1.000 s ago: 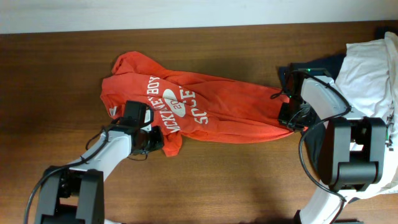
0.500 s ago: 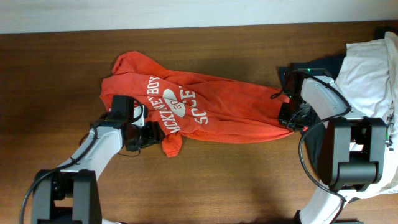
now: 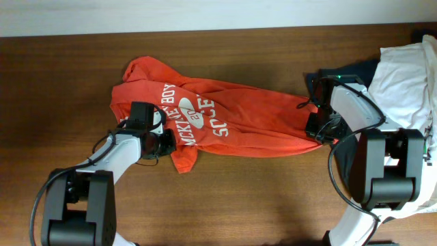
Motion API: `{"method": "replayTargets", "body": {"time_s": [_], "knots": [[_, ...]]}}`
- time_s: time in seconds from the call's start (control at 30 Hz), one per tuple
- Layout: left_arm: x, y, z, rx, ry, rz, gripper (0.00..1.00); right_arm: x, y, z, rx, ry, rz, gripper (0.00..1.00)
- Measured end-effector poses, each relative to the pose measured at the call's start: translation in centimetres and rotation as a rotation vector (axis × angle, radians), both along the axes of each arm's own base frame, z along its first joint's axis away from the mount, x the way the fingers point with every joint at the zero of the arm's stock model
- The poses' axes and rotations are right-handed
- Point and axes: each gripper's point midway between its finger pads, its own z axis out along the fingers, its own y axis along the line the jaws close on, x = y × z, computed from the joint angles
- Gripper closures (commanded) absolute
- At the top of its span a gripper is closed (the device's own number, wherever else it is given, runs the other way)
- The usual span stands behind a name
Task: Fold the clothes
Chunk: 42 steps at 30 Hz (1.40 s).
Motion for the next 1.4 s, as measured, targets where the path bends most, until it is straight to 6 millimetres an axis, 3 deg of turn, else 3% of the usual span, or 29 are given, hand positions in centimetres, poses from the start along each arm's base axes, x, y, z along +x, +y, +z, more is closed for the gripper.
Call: {"method": "replayTargets", "body": {"time_s": [0.07, 0.13, 0.17, 0.2, 0.23, 0.3, 0.37, 0.43, 0.47, 0.7, 0.77, 0.93, 1.03, 1.2, 1.33, 1.4], "knots": [[-1.5, 0.1, -0.2, 0.007, 0.069, -0.001, 1.0, -0.4, 0.0, 0.1, 0.003, 0.016, 0.003, 0.96], [-4.5, 0.6, 0.0, 0.027, 0.202, -0.004, 1.0, -0.5, 0.3, 0.0, 0.02, 0.025, 0.016, 0.96], [-6.0, 1.0, 0.5, 0.037, 0.263, -0.013, 1.0, -0.9, 0.5, 0.1, 0.035, 0.041, 0.024, 0.96], [-7.1, 1.9, 2.1, 0.045, 0.304, -0.014, 1.0, -1.2, 0.7, 0.4, 0.045, 0.051, 0.026, 0.96], [-6.6, 2.4, 3.5, 0.046, 0.281, -0.01, 1.0, -1.3, 0.8, 1.0, 0.052, 0.052, 0.028, 0.96], [-4.4, 3.8, 8.3, 0.041, 0.168, 0.015, 1.0, -0.5, 1.0, 3.5, 0.066, -0.01, 0.041, 0.96], [-2.2, 5.4, 14.7, 0.039, -0.02, 0.054, 1.0, 0.4, 1.3, 7.0, 0.081, -0.116, 0.052, 0.96], [-2.2, 5.9, 17.7, 0.036, -0.109, 0.067, 1.0, 0.9, 1.5, 10.4, 0.089, -0.223, 0.058, 0.96], [-2.6, 6.0, 18.0, 0.036, -0.109, 0.068, 1.0, 0.9, 1.6, 11.5, 0.089, -0.261, 0.061, 0.96], [-5.2, 5.5, 15.8, 0.032, 0.015, 0.052, 1.0, 0.6, 1.6, 12.0, 0.088, -0.264, 0.061, 0.96], [-6.3, 4.6, 13.3, 0.035, 0.062, 0.019, 1.0, 0.6, 1.5, 12.0, 0.087, -0.262, 0.061, 0.96], [-6.7, 2.5, 5.7, 0.05, 0.011, -0.062, 0.97, 0.8, 1.5, 11.9, 0.084, -0.266, 0.064, 0.96], [-9.5, 1.7, 2.5, 0.047, 0.066, -0.095, 0.82, 0.7, 1.5, 11.9, 0.084, -0.263, 0.065, 0.96], [-11.0, 0.4, 1.7, 0.023, 0.099, -0.138, 0.71, 0.7, 1.5, 11.9, 0.084, -0.263, 0.069, 0.96], [-11.5, 0.3, 1.6, 0.024, 0.119, -0.146, 0.72, 0.7, 1.5, 11.9, 0.084, -0.262, 0.072, 0.96], [-12.6, 0.5, 1.5, 0.03, 0.167, -0.146, 0.79, 0.7, 1.5, 11.9, 0.084, -0.262, 0.072, 0.95]]}}
